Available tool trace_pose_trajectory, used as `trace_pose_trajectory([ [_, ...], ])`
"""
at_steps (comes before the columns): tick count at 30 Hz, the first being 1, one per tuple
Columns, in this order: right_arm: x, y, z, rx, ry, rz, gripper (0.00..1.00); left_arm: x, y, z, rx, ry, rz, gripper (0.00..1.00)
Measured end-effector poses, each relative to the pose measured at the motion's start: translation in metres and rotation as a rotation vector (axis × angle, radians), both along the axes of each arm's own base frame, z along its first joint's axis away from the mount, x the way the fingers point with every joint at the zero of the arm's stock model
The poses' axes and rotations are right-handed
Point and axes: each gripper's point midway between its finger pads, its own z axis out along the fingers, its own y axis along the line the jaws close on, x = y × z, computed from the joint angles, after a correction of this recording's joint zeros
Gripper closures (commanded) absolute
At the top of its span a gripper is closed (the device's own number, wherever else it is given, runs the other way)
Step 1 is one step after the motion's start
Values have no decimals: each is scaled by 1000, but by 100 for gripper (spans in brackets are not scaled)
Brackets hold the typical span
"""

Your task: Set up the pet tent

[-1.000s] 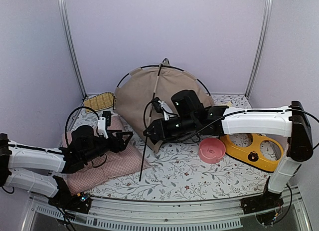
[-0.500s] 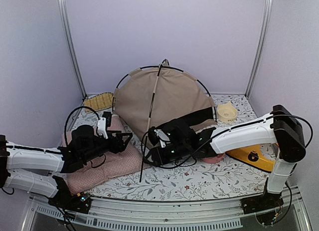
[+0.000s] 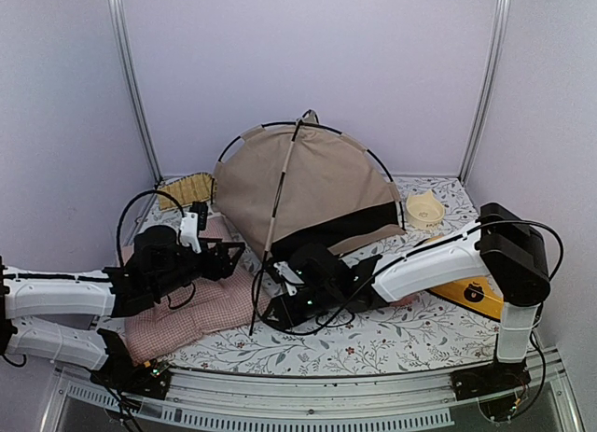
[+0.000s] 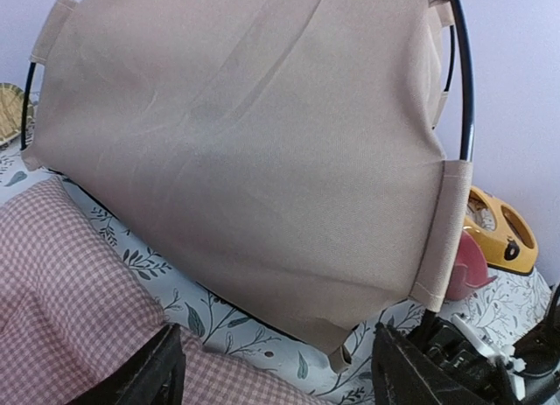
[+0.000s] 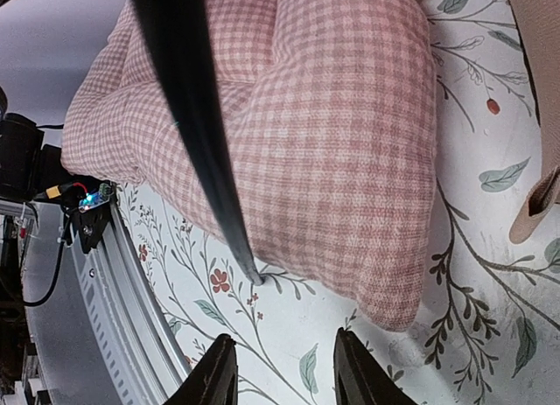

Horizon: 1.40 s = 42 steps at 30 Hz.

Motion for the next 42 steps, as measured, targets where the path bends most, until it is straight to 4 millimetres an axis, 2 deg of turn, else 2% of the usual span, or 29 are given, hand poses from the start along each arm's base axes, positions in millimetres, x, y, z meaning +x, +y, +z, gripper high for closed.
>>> trace_pose_trajectory([
  [4, 0, -1, 1, -6, -35, -15, 62, -3, -5, 0, 20, 3, -35, 31],
  [10, 1, -17, 13, 3, -93, -64, 61, -20, -29, 1, 53, 12, -215, 32],
  [14, 6, -31, 21, 17, -124, -125, 59, -26, -40, -1, 75, 37, -285, 33],
  [19, 16, -35, 31, 36, -169, -176, 55, -27, -55, -6, 106, 80, -346, 35],
  [26, 24, -64, 55, 96, -207, -235, 53, -29, -72, -8, 141, 118, -399, 39],
  [30, 33, -77, 60, 119, -207, -271, 52, -34, -76, -11, 160, 135, -414, 40],
  [40, 39, -79, 64, 142, -208, -286, 50, -47, -74, -24, 206, 178, -413, 47],
  [42, 40, -79, 65, 147, -209, -287, 50, -50, -76, -29, 215, 192, -411, 51],
])
